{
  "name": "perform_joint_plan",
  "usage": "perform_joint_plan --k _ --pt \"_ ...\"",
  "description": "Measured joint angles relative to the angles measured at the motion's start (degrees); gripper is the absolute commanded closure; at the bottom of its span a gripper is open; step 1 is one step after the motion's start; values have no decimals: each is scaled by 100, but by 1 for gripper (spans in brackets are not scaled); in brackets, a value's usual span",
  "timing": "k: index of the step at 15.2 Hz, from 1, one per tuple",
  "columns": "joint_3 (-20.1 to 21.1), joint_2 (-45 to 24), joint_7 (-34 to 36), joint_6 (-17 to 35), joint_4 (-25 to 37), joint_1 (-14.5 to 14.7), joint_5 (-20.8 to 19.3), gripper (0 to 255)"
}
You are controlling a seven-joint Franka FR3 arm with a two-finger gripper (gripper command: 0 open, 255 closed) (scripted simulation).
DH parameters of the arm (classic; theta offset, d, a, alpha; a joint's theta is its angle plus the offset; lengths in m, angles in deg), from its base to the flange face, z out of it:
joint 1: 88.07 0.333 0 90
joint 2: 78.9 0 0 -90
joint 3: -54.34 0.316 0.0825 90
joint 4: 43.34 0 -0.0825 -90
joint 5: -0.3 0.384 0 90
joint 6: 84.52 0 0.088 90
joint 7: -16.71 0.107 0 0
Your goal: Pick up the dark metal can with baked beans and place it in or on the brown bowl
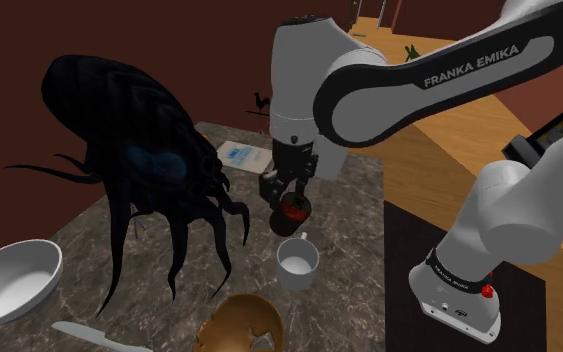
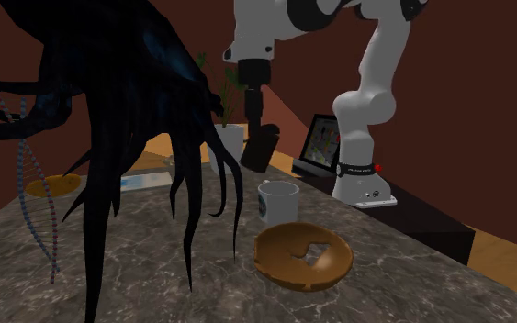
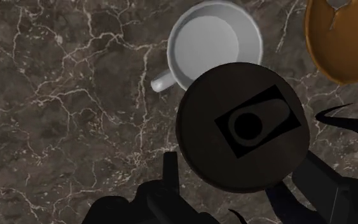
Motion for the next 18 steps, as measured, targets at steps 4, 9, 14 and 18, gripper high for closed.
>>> perform_joint_plan --k 4,9,14,18 --pt "418 -305 618 -96 434 165 -5 255" --pt "916 -825 1410 -214 1079 326 -170 255" --pt "1422 -1623 2351 -318 1903 521 -597 255" --pt "1645 -2117 2900 -325 2307 698 -922 255"
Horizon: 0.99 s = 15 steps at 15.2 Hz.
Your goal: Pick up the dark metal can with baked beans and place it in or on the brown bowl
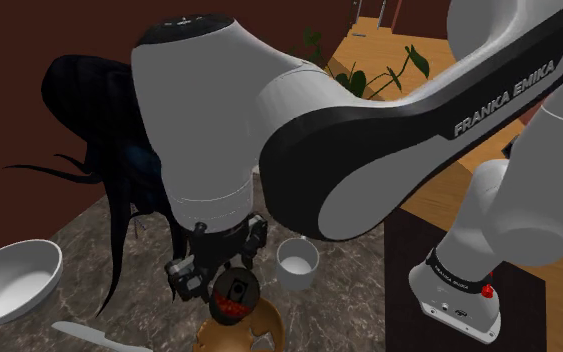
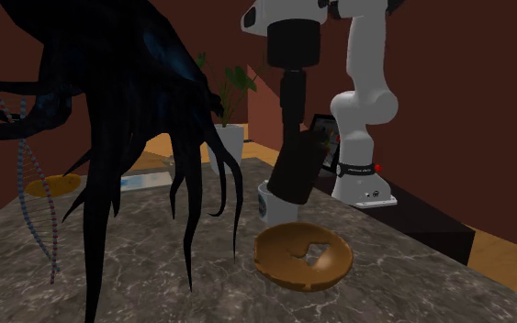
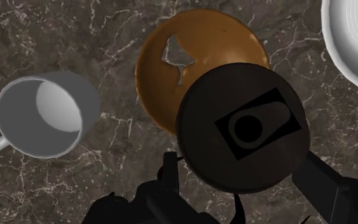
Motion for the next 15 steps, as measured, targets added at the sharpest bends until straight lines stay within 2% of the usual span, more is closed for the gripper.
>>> perform_joint_plan --k 15 --pt "-16 -595 338 1054 -599 88 -462 255"
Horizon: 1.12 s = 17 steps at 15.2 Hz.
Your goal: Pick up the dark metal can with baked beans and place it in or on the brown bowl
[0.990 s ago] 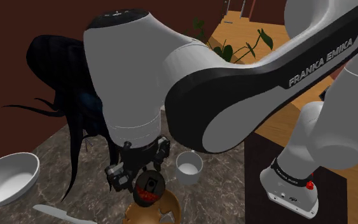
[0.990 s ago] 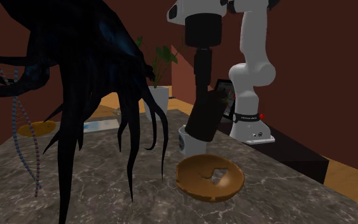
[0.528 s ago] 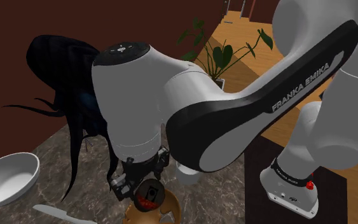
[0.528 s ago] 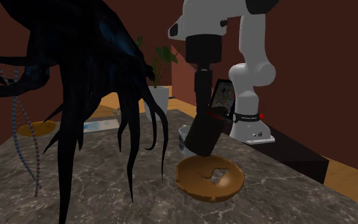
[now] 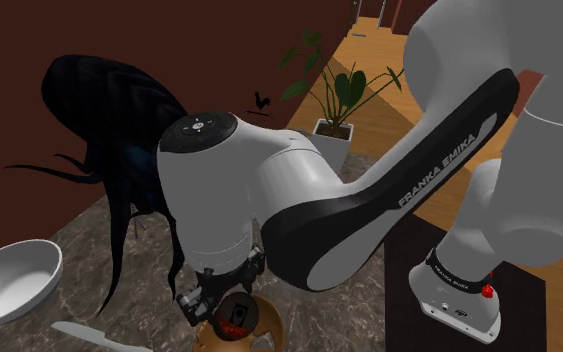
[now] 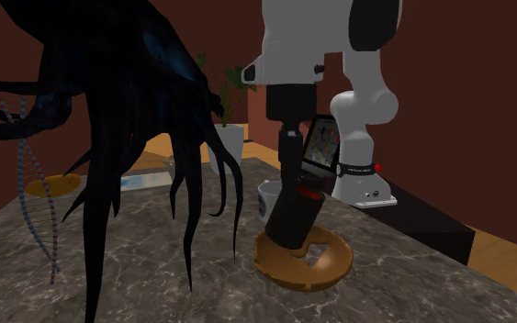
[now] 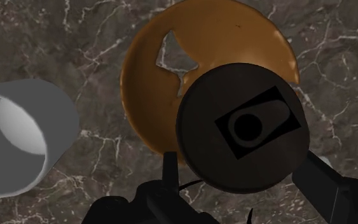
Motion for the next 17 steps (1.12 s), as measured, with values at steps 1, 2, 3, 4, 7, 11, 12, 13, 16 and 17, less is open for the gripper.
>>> perform_joint_plan --k 1,2,3,4,7,11,12,13,16,17 --pt "-1 -37 36 71 -43 14 -33 255" --pt "-11 -81 54 131 -70 18 -71 255" --pt "-16 -117 77 179 -90 26 -101 255" --pt "-19 -130 82 200 -101 27 -112 255" --pt "-22 -145 92 218 -106 31 -125 255" --pt "-22 -146 94 220 -106 32 -126 0" --pt "-22 -145 93 220 -106 32 -126 0" --pt "-21 -145 93 220 -106 32 -126 0" --pt "-22 -145 94 221 -105 32 -126 0" --pt "-11 -84 56 148 -78 17 -76 0"
